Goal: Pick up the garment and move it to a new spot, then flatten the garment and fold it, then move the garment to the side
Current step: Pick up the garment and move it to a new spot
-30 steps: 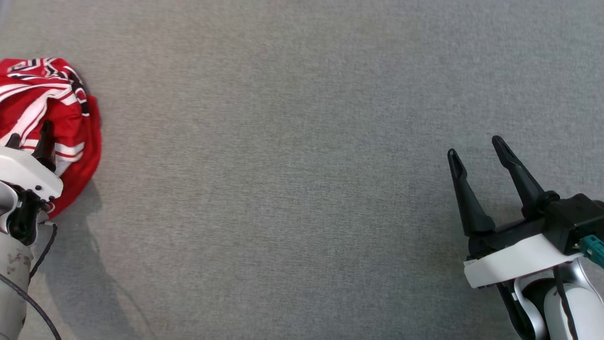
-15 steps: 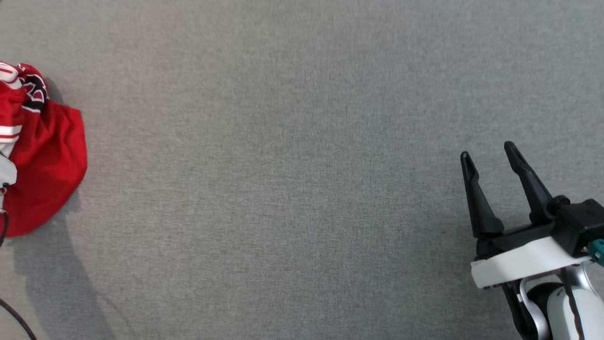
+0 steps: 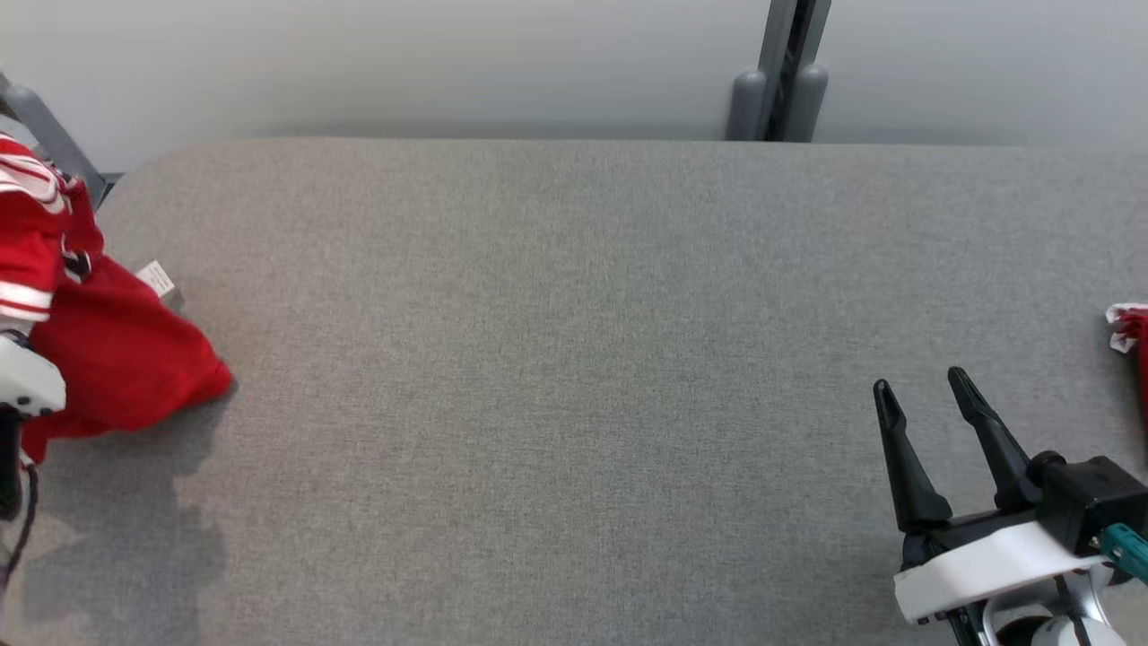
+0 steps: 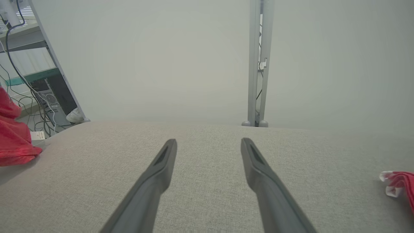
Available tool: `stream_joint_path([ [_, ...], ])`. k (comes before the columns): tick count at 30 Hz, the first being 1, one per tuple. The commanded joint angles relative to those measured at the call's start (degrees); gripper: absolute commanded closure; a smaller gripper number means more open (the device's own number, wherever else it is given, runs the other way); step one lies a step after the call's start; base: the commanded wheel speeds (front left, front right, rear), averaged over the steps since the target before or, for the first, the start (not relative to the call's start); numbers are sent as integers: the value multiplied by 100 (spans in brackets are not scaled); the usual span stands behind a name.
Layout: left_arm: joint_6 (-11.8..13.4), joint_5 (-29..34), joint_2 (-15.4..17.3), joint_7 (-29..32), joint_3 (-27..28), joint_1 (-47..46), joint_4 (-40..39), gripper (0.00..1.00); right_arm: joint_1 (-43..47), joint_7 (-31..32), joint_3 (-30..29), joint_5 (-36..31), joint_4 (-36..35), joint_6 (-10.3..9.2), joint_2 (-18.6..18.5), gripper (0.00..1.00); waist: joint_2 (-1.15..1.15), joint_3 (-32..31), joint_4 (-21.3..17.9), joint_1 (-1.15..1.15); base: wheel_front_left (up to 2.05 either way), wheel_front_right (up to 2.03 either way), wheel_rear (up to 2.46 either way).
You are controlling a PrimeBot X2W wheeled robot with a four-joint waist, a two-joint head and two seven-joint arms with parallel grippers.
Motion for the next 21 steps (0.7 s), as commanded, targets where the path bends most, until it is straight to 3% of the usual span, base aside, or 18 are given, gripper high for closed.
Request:
stream_joint_path([
  [1,145,67,-31,-27,111,305,-444,100,104,-41,-17,49,20,-2,-13,0,0,-321,-72,0,0,0,0],
  [6,770,43,-124,45,347,1766,-2113,100,306,-60,22,132,62,-2,-8,0,0,-579,-224,0,0,0,0],
  [13,1636,146,28,430,484,3131,-4273,100,387,-39,33,181,15,-2,-6,0,0,-581,-463,0,0,0,0],
  [17,1843,360,89,709,249,3331,-5026,100,294,-26,24,153,-28,-2,-9,0,0,-490,-656,0,0,0,0],
  [21,1757,538,1,958,-192,3104,-5359,100,176,-64,56,167,-80,-2,-8,0,0,-319,-974,0,0,0,0],
])
